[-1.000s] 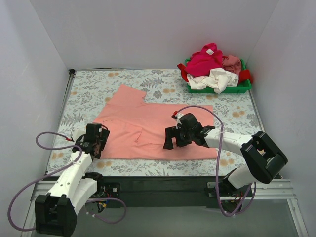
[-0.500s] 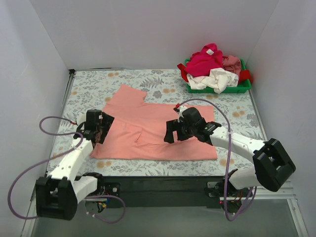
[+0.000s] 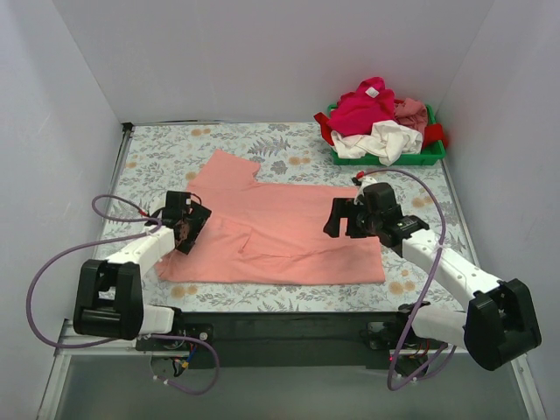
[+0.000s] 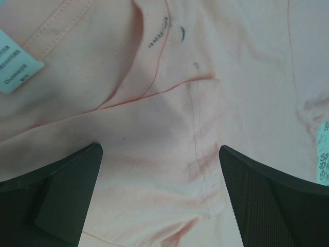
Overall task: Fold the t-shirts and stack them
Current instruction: Fold the tshirt
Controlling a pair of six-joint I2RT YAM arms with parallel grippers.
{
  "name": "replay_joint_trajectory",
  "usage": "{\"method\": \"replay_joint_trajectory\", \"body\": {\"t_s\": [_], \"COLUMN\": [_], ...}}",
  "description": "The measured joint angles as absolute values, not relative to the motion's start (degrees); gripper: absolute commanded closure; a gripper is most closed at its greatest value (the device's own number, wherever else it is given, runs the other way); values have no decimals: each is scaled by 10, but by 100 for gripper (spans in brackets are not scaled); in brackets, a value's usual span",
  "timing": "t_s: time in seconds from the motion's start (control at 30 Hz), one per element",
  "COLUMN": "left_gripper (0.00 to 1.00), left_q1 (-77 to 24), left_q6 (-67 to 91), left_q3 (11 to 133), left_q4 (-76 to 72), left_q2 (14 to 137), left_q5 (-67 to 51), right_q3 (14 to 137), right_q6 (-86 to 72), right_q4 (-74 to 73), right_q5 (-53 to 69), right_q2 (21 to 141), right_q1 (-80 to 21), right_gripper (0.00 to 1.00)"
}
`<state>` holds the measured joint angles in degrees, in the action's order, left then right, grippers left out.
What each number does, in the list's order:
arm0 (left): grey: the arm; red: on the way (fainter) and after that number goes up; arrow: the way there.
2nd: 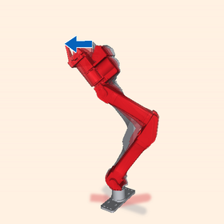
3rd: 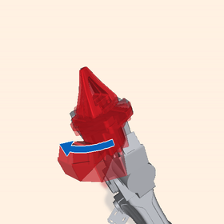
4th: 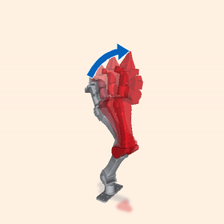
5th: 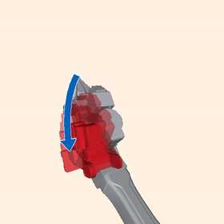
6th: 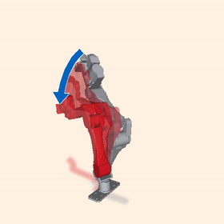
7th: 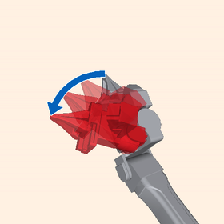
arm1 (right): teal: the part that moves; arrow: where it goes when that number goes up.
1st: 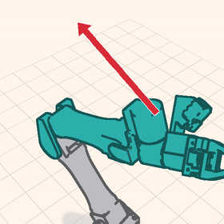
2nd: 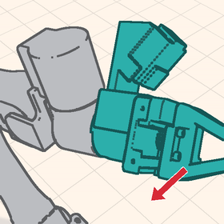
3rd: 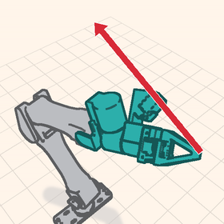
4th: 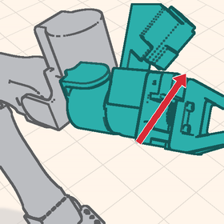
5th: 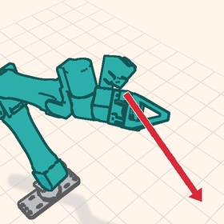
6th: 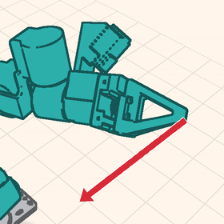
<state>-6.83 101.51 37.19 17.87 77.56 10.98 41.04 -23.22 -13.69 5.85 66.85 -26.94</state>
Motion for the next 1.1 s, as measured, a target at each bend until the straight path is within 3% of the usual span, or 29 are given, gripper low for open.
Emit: {"method": "replay_joint_trajectory", "body": {"t_s": [0.47, 0.67, 0.83, 1.1], "left_gripper": [2, 2, 2, 3], "left_q1": [-68, -68, -67, -64], "left_q6": [1027, 995, 921, 772], "left_q3": [333, 396, 558, 926], "left_q4": [256, 245, 205, 218], "left_q2": [671, 670, 818, 1188], "left_q5": [175, 176, 161, 107], "right_q3": [405, 405, 405, 405], "right_q6": [-208, -196, -188, -175], "right_q4": [-151, -152, -153, -153], "right_q5": [59, 62, 62, 62], "right_q2": [665, 679, 681, 680], "right_q1": [-207, -202, -199, -195], "right_gripper": [2, 2, 2, 2]}}
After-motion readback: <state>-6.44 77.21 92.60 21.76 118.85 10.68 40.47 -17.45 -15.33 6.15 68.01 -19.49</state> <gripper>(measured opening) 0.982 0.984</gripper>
